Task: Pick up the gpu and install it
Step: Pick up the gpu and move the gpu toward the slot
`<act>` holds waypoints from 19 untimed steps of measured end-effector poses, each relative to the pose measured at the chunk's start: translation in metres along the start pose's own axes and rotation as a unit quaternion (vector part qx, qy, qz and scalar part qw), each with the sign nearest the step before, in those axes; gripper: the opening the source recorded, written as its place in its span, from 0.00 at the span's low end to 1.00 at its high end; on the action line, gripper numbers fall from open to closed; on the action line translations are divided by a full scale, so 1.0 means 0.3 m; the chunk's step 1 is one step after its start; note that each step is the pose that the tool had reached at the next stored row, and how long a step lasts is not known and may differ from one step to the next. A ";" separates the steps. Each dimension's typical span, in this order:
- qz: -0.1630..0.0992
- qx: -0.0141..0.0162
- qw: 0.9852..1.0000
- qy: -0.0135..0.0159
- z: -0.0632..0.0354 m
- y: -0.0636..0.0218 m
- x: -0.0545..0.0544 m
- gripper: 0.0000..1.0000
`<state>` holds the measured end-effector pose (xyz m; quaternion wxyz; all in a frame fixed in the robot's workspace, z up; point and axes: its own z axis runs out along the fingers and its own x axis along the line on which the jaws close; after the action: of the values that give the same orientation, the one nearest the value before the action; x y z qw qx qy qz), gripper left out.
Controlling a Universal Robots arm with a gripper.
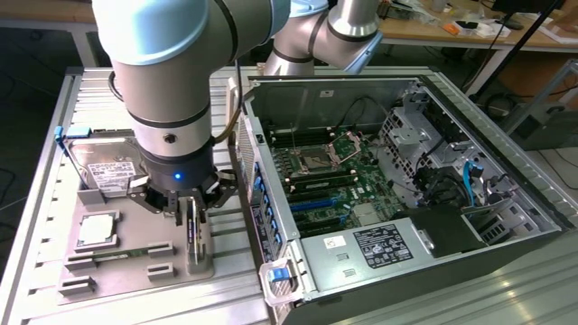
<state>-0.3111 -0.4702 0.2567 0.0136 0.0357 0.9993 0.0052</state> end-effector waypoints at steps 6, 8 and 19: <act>0.000 0.000 1.000 0.000 -0.001 0.000 -0.001 0.37; 0.000 0.000 1.000 0.000 -0.001 0.000 0.000 0.37; 0.000 0.000 1.000 0.000 -0.001 0.000 -0.001 0.27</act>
<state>-0.3110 -0.4702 0.2568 0.0135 0.0357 0.9993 0.0050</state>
